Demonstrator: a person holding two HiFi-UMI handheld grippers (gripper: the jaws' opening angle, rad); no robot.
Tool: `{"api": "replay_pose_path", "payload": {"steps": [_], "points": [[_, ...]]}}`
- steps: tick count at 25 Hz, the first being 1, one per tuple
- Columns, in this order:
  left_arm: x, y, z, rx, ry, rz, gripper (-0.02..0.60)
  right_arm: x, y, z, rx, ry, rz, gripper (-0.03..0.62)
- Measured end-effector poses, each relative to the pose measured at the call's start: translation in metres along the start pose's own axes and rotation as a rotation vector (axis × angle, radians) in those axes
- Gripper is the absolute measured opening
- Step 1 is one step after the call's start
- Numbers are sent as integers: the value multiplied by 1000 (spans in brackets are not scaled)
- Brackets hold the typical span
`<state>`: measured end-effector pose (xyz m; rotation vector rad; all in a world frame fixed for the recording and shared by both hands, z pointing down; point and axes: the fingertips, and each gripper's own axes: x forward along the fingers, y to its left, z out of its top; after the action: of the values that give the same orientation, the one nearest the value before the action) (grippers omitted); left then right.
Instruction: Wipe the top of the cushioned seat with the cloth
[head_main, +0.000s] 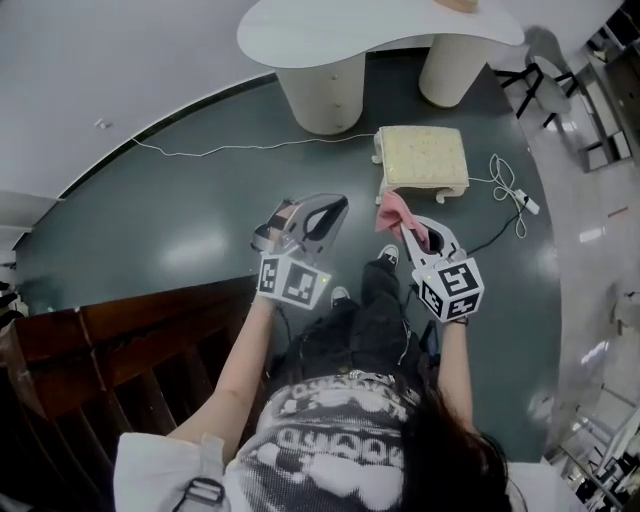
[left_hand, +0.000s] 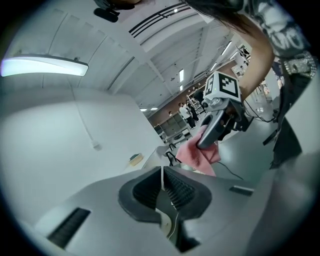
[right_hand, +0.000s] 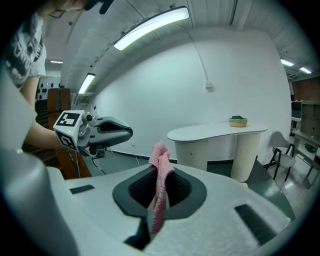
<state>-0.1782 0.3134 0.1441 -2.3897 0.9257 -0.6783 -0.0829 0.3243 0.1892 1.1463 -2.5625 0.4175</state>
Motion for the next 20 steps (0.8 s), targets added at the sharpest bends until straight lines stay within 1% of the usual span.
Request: {"api": "replay_pose_path", "payload": {"steps": [6, 11, 15, 20], "points": [[-37, -10, 1, -9, 12, 6, 12, -16, 42, 3, -32, -12, 14, 9], [-62, -18, -4, -38, 19, 18, 12, -23, 69, 6, -85, -41, 12, 9], [-70, -18, -1, -54, 20, 38, 12, -29, 76, 9, -110, -47, 15, 9], [-73, -19, 3, -55, 19, 43, 12, -33, 81, 8, -118, -44, 17, 9]]}}
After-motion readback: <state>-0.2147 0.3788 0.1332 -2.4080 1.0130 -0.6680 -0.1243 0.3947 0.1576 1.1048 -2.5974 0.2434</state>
